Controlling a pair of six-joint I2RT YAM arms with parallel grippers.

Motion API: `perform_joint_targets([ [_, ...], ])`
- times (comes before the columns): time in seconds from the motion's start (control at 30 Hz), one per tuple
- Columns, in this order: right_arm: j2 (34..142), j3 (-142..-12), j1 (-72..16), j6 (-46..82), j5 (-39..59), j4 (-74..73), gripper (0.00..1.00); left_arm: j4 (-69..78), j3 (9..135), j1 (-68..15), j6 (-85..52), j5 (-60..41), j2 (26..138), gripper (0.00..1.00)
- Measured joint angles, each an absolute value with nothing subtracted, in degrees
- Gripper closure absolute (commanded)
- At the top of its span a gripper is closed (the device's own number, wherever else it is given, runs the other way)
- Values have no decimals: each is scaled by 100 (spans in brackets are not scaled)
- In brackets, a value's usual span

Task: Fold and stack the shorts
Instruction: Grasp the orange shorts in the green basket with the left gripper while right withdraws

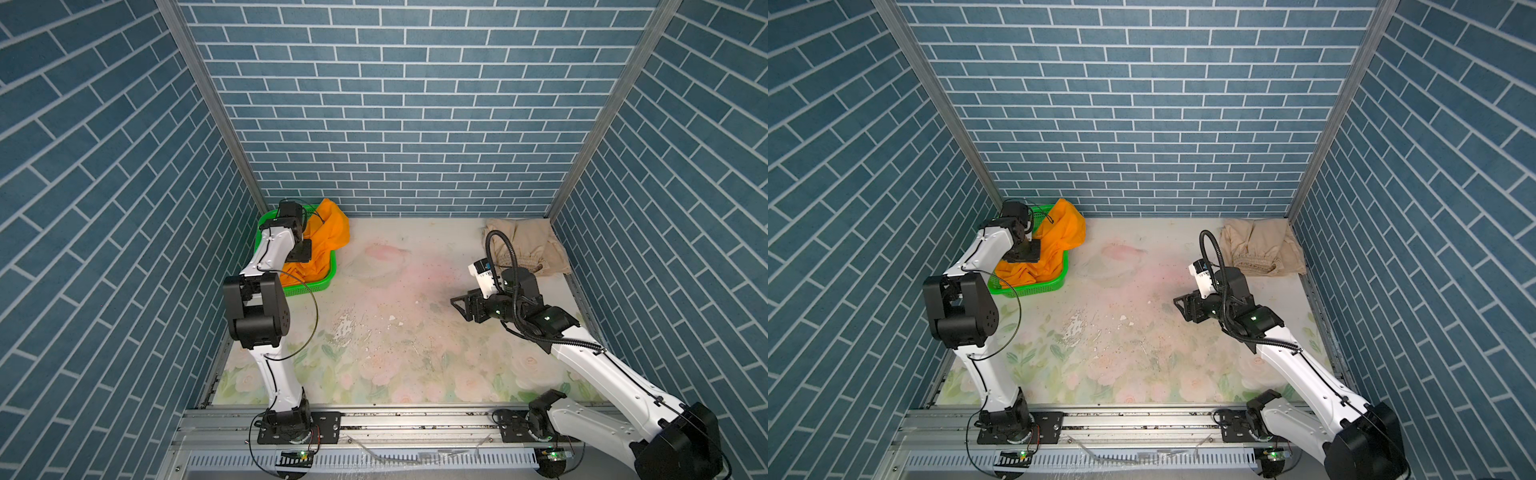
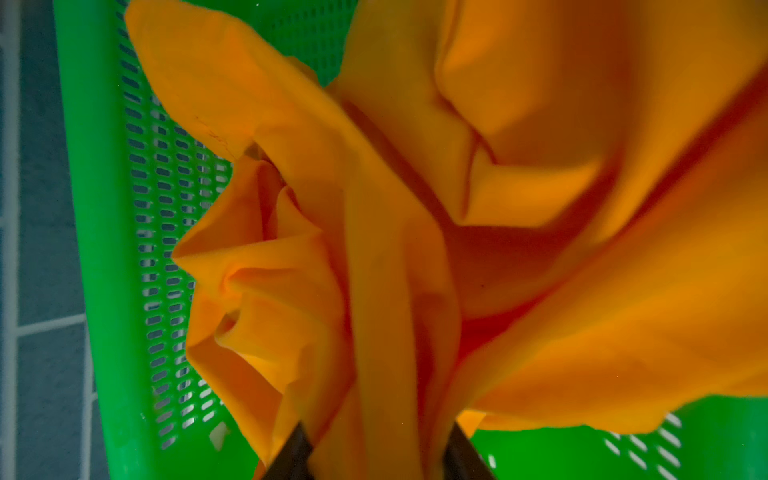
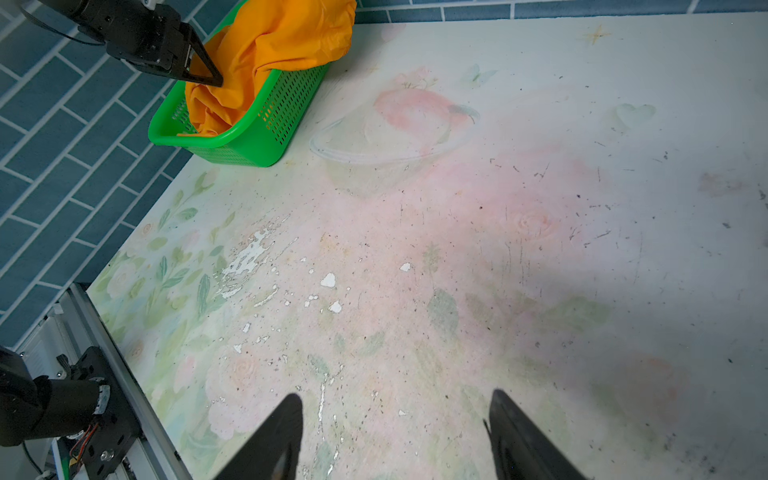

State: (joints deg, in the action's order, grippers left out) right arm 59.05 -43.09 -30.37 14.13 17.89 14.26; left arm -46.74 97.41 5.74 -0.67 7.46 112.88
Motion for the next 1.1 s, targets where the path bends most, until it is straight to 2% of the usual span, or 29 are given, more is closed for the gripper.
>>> perform_joint_targets([
  [0.03, 5911, -4300, -3037, 1439, 1782, 1402, 29, -4678, 9754, 620, -86, 705, 11303, 100],
  [0.37, 6036, -4300, -3037, 1479, 1778, 1229, 29, -5234, 10363, 764, 27, 158, 11102, 100],
  [0.73, 6458, -4303, -3037, 1483, 1852, 703, 30, -6289, 13268, 676, -287, -2329, 9929, 100],
  [0.8, 6545, -4303, -3037, 1520, 1874, 539, 30, -6495, 13893, 456, -370, -2694, 9896, 100],
  [0.93, 6646, -4303, -3037, 1525, 1874, 242, 30, -6820, 14888, -550, -539, -3299, 9922, 100],
  [1.1, 6650, -4366, -3037, 1522, 1861, 115, 30, -6632, 14663, -1306, -978, -3861, 9662, 100],
])
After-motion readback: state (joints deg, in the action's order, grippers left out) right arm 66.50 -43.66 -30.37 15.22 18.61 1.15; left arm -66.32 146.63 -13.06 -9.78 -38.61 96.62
